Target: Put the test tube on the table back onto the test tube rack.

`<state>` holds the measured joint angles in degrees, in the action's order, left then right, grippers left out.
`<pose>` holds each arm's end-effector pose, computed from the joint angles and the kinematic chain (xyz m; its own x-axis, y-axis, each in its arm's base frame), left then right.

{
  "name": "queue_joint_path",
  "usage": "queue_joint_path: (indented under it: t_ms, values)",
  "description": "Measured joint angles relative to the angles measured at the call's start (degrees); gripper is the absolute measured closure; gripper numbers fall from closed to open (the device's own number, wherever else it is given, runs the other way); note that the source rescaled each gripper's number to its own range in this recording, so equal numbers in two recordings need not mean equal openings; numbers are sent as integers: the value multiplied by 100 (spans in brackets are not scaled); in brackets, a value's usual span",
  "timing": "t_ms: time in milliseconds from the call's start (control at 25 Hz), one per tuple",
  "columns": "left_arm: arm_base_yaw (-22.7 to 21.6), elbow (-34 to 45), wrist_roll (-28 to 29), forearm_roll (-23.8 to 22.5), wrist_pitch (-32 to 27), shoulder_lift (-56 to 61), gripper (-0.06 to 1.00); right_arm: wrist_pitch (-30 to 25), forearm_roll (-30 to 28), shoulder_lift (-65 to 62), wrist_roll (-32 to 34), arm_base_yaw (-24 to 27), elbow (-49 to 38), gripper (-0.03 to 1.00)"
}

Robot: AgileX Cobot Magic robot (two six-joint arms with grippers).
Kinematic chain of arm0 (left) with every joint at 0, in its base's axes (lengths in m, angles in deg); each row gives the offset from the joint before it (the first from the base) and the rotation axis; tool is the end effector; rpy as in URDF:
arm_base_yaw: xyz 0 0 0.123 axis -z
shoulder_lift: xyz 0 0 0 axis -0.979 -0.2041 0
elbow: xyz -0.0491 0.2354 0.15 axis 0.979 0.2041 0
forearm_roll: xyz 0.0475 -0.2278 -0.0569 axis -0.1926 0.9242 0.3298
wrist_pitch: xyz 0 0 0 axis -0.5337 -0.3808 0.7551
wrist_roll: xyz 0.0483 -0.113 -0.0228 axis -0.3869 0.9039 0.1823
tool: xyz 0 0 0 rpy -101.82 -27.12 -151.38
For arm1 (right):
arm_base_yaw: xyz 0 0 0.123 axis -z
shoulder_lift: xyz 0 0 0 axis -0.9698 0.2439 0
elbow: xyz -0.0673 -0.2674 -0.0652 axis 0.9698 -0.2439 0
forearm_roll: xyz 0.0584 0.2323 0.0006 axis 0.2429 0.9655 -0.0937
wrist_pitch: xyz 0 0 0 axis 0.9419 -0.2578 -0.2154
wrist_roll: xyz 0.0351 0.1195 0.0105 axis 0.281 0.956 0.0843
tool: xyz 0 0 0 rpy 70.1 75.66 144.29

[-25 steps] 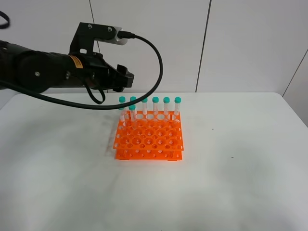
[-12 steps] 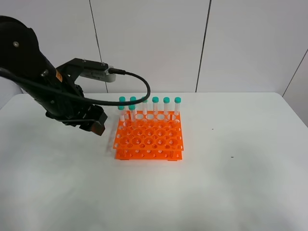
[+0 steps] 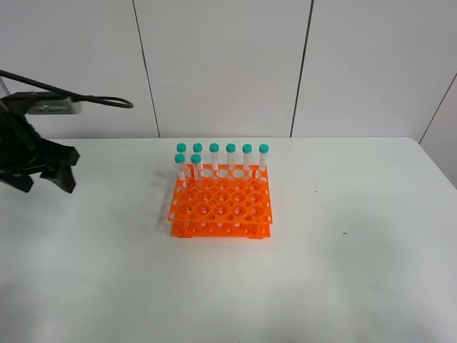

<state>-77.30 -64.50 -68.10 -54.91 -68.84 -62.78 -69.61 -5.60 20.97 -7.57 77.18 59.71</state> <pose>0.2956 -0.0016 0.2365 -0.9519 0.0447 -0.3031 0.0363 0.9988 0.0333 0.0180 0.0126 0.2574 -0.4278 -0.0422 -0.9029 -0.0927 0.9957 -0.0026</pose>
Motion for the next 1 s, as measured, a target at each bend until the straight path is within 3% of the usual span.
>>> queue_joint_path:
  t_ms: [280, 440, 760, 1000]
  values:
    - [-112, 86, -41, 9, -698, 613, -4, 0, 0, 0, 0, 0, 0, -3]
    - [-112, 926, -46, 123, -930, 1564, -4, 0, 0, 0, 0, 0, 0, -3]
    - [-112, 3029, -101, 221, -1012, 4601, -4, 0, 0, 0, 0, 0, 0, -3]
    - [-112, 3521, -101, 179, -592, 6415, -4, 0, 0, 0, 0, 0, 0, -3]
